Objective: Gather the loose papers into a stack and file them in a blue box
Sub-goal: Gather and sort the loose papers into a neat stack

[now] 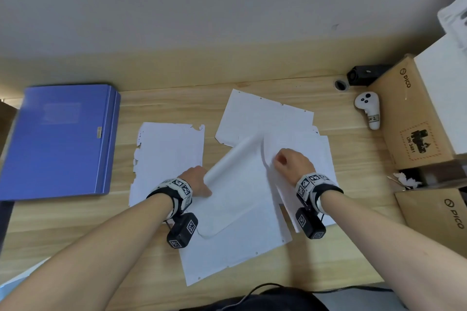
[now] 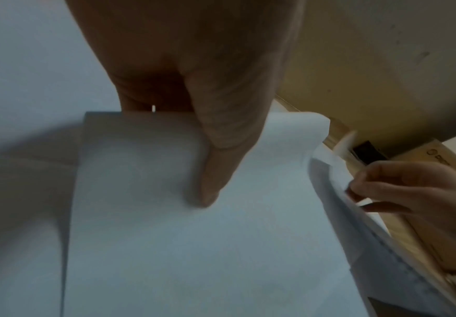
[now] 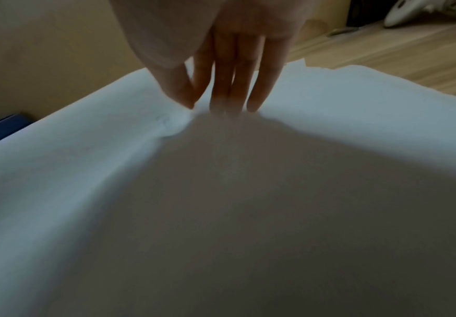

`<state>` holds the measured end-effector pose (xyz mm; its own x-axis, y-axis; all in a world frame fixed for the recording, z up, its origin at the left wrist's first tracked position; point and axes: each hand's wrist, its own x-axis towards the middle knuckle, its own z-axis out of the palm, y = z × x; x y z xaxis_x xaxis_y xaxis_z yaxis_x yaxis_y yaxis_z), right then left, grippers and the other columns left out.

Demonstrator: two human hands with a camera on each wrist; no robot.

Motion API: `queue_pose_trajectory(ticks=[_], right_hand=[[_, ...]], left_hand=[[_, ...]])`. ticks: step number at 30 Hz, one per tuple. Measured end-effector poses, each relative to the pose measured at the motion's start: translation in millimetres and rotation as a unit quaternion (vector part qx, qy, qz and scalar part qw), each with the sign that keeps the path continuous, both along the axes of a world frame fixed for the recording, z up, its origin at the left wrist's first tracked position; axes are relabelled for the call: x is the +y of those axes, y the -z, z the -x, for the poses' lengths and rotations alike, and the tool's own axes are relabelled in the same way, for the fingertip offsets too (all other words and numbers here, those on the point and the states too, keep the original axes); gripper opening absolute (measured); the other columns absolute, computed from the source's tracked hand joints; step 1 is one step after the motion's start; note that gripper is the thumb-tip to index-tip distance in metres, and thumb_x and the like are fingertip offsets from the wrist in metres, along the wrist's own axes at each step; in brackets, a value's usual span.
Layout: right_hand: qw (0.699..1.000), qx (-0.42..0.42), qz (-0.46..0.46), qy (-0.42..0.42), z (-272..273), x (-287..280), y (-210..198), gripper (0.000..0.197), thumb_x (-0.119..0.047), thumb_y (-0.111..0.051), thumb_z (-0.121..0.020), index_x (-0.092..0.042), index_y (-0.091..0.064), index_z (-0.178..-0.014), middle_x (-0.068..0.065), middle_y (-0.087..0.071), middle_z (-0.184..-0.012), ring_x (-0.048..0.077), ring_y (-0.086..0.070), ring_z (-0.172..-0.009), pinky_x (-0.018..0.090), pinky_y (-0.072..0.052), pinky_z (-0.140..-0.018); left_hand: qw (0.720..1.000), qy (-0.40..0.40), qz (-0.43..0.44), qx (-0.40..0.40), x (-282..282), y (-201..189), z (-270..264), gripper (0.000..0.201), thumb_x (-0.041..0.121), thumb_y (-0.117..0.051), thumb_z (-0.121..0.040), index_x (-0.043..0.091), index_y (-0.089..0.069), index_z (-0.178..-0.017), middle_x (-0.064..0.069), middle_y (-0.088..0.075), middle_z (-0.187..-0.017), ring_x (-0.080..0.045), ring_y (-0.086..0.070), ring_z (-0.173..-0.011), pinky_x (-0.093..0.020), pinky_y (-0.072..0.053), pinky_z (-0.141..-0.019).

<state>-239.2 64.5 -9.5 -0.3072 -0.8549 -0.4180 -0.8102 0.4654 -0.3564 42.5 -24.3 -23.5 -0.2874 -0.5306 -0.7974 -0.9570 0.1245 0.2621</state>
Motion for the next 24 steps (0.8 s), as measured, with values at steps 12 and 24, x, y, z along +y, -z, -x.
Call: queue_pose_trajectory(ticks=[12,24], right_hand=[[0.94,0.12,-0.098,0.303,72,39,25,0.09,-0.049,-0.083,-0.06,-0.003,-0.037,-0.122,0.019,-0.042,-0.126,0.034,-0.039,-0.121,0.049,-0.045,-0.087],[0.955,0.027,-0.071,0.287,88,41,34,0.029,-0.023,-0.065,-0.077,-0.008,-0.056,-0.099,0.015,-0.063,-0.103,0.036,-0.057,-0.099,0.036,-0.043,-0.074]], left_hand=[[0.98,0.129,0.139,-0.062,36,6,32,0.094,0.034,-0.084,-0.07,0.016,-0.025,-0.14,-0.01,-0.058,-0.118,-0.03,-0.061,-0.103,-0.035,-0.044,-0.075],[0.988,0.064,0.076,-0.117,32,9,33,0.064,0.042,-0.08,-0.067,0.021,-0.053,-0.121,0.001,-0.062,-0.116,-0.022,-0.063,-0.103,-0.03,-0.05,-0.082]])
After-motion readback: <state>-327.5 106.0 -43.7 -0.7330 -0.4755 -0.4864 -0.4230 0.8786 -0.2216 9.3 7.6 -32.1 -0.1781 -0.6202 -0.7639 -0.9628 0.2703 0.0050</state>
